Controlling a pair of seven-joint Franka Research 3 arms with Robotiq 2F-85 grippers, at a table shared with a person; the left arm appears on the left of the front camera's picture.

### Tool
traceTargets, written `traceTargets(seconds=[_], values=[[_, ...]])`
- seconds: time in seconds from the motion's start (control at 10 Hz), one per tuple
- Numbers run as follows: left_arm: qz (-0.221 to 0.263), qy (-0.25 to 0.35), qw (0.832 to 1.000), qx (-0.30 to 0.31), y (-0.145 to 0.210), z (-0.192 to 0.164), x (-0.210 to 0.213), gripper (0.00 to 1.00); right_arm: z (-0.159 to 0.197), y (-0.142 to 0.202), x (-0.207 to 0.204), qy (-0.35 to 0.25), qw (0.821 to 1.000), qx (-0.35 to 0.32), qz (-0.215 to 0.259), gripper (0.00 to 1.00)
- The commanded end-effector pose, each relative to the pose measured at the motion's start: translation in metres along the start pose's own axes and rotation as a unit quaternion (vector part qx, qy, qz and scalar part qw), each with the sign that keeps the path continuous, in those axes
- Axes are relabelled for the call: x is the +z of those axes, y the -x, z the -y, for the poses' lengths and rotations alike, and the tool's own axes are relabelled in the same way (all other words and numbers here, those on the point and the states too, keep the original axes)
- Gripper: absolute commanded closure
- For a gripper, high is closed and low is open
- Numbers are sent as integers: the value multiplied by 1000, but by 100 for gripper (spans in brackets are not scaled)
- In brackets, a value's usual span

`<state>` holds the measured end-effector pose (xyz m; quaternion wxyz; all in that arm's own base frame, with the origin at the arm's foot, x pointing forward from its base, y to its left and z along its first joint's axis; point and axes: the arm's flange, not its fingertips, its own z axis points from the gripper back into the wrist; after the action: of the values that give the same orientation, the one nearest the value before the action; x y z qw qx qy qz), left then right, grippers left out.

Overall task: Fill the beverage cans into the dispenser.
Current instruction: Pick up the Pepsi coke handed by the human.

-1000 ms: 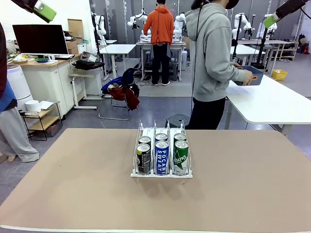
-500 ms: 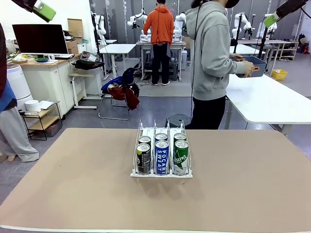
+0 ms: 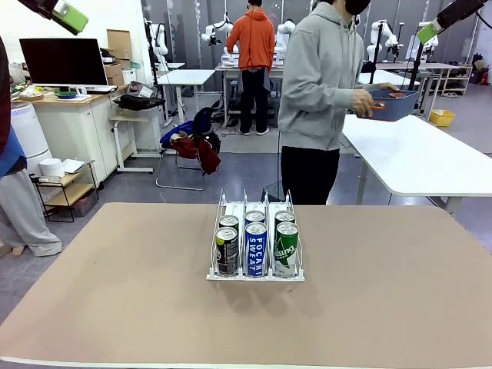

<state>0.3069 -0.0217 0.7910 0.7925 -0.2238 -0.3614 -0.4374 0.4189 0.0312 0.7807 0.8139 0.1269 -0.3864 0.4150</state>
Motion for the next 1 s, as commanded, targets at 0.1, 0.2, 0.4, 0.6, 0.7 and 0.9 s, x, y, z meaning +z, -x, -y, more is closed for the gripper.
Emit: traceTargets(seconds=[0.1,0.2,0.4,0.6,0.7,0.9], values=[[1,0,1000,0,0,0,1,0,0,0,0,0,1000,0,0,0],[1,0,1000,0,0,0,1,0,0,0,0,0,1000,0,0,0],[1,0,1000,0,0,0,1,0,0,0,0,0,1000,0,0,0],[1,0,1000,0,0,0,1,0,0,0,0,0,1000,0,0,0],[1,0,1000,0,0,0,1,0,0,0,0,0,1000,0,0,0],[1,0,1000,0,0,0,1,0,0,0,0,0,1000,0,0,0]])
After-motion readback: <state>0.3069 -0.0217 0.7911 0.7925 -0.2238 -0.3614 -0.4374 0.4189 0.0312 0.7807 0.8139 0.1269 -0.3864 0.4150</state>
